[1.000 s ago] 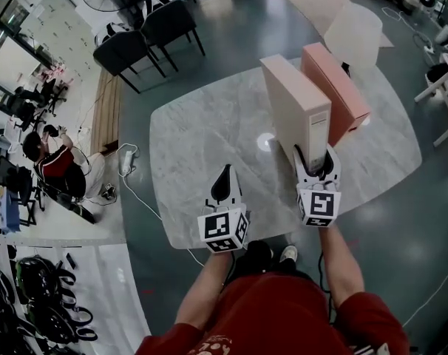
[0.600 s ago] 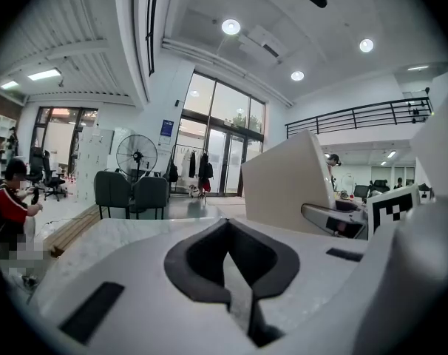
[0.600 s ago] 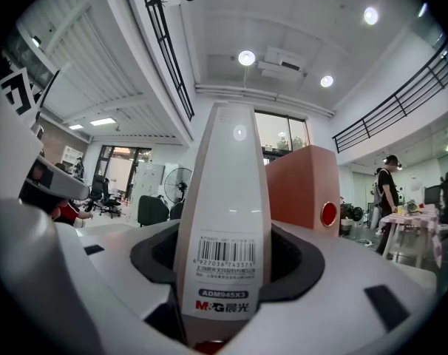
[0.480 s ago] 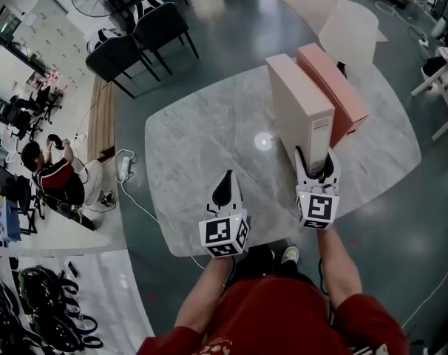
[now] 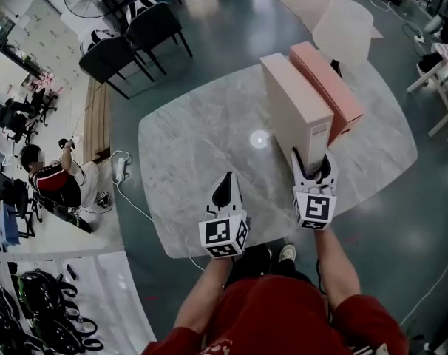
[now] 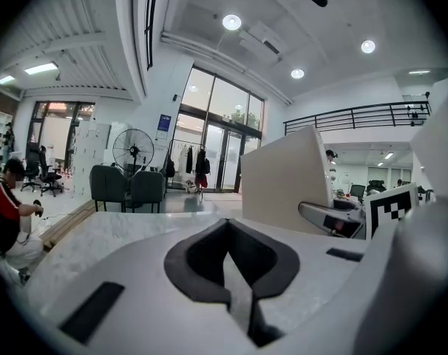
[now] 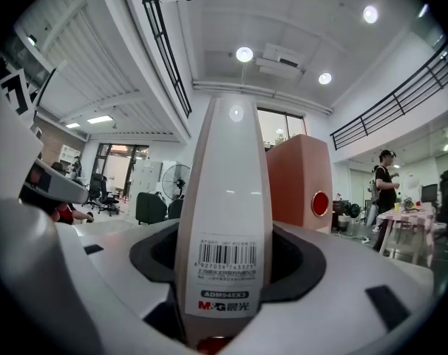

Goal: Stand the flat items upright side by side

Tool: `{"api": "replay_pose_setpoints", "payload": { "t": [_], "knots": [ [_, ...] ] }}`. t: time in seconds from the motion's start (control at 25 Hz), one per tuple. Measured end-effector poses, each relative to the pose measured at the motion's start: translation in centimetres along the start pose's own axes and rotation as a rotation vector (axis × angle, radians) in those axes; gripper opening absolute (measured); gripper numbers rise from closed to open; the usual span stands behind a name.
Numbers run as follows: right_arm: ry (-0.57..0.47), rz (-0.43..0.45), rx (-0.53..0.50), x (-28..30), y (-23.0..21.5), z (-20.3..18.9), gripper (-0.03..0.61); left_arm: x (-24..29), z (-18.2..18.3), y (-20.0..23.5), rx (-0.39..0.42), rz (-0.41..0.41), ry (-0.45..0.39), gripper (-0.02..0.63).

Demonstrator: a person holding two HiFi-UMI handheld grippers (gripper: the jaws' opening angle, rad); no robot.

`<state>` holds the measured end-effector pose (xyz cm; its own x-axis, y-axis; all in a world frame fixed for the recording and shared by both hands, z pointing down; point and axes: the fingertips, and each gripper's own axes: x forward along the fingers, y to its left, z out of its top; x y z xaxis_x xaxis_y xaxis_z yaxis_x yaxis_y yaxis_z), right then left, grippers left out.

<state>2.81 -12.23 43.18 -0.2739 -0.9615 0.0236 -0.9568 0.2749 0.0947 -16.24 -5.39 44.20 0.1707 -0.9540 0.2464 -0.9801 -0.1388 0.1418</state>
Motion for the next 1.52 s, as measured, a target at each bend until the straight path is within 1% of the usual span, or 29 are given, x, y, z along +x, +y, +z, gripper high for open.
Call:
{"api": "replay_pose_setpoints", "payload": {
  "t": [0.2, 0.32, 0.48, 0.64, 0.76, 1.0, 1.52],
  "knots": [
    [0.031, -0.011, -0.006, -0.2, -0.7, -0.9, 0.279, 0.3, -0.2, -0.6, 0.001, -0.004, 0.006, 0.003],
    [0.059, -0.009, 0.009, -0.3, -0.8, -1.6, 0.282, 0.4, -0.4, -0.9, 0.001, -0.007, 0.01, 0.003],
    [0.124, -0.001, 0.029, -0.5, -0.7, -3.2, 0.284, 0.4, -0.6, -1.2, 0.001, -0.007, 0.015, 0.003],
    [0.179, 0.005, 0.022, -0.8, -0.6, -4.6, 0.282, 0.6, -0.5, -1.5, 0.007, -0.01, 0.018, 0.003],
    [0.206, 0.016, 0.034, -0.6, -0.8, -5.4, 0.281, 0.7, -0.7, -1.7, 0.008, -0.014, 0.022, 0.003],
    [0.291, 0.033, 0.043, 0.0, -1.1, -6.8, 0.287, 0.9, -0.8, -2.1, 0.013, -0.022, 0.028, 0.003],
    [0.331, 0.021, 0.044, 1.9, -1.0, -7.0, 0.288, 0.9, -1.0, -1.7, 0.014, -0.023, 0.032, 0.003]
  ]
}}
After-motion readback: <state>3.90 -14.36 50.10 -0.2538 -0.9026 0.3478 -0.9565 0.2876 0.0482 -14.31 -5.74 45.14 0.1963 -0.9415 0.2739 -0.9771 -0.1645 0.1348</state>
